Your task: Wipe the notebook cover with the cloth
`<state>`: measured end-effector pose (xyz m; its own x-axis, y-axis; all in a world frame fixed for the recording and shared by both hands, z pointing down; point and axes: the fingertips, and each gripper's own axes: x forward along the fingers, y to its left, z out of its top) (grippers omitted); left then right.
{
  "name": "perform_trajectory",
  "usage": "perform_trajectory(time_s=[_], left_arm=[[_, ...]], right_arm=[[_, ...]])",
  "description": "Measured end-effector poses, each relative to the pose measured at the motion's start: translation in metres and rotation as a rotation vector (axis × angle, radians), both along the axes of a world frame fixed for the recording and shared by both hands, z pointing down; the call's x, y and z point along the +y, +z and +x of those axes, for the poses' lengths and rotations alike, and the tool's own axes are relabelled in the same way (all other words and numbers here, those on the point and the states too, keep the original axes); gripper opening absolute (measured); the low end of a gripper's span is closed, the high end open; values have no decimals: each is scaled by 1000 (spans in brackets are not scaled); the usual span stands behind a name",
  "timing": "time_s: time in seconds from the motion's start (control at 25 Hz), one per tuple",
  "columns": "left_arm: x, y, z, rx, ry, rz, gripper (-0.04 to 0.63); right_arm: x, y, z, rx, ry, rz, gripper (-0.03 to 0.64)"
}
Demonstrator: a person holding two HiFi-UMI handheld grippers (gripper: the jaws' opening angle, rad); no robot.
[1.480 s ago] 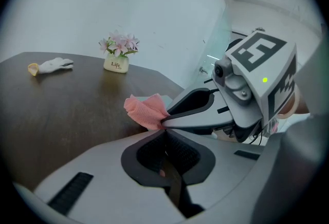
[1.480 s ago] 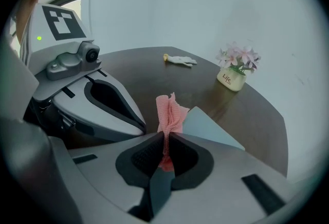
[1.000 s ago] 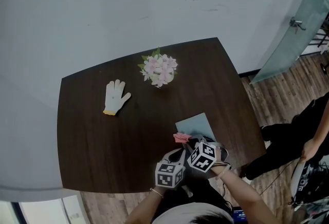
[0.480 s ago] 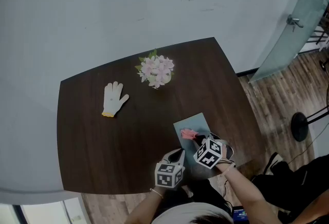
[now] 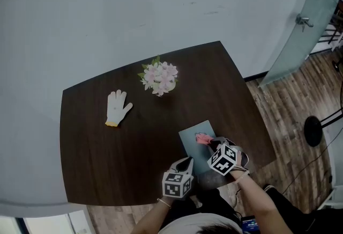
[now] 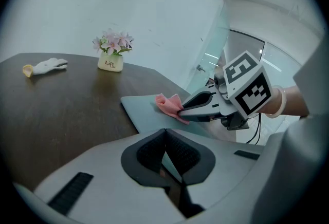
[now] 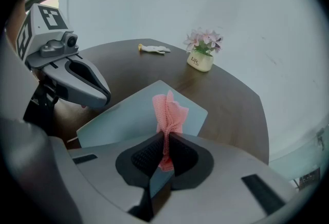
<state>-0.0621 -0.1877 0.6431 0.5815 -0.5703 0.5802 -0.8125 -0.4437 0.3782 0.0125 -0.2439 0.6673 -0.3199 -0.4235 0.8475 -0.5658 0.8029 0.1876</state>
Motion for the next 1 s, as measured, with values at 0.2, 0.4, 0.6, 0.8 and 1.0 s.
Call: perform_trajectory(time_s=[0.2, 0.4, 0.6, 0.8, 1.0], left_arm=[[-1, -1, 3, -8, 8, 4, 18], [0, -3, 4, -15, 2, 7, 18], [1, -7, 6, -17, -7, 14, 18], [1, -11, 9, -17, -16, 24, 18], [3, -14, 10, -21, -28, 33, 18]], right_arm=[[-4, 0, 19, 4, 48, 10, 32], [-6, 0, 38, 9, 96, 15, 32], [-6, 1, 56, 17, 136, 17, 32], [-9, -12, 67, -20, 179, 52, 32], [-5, -33, 61, -78, 182, 93, 32]])
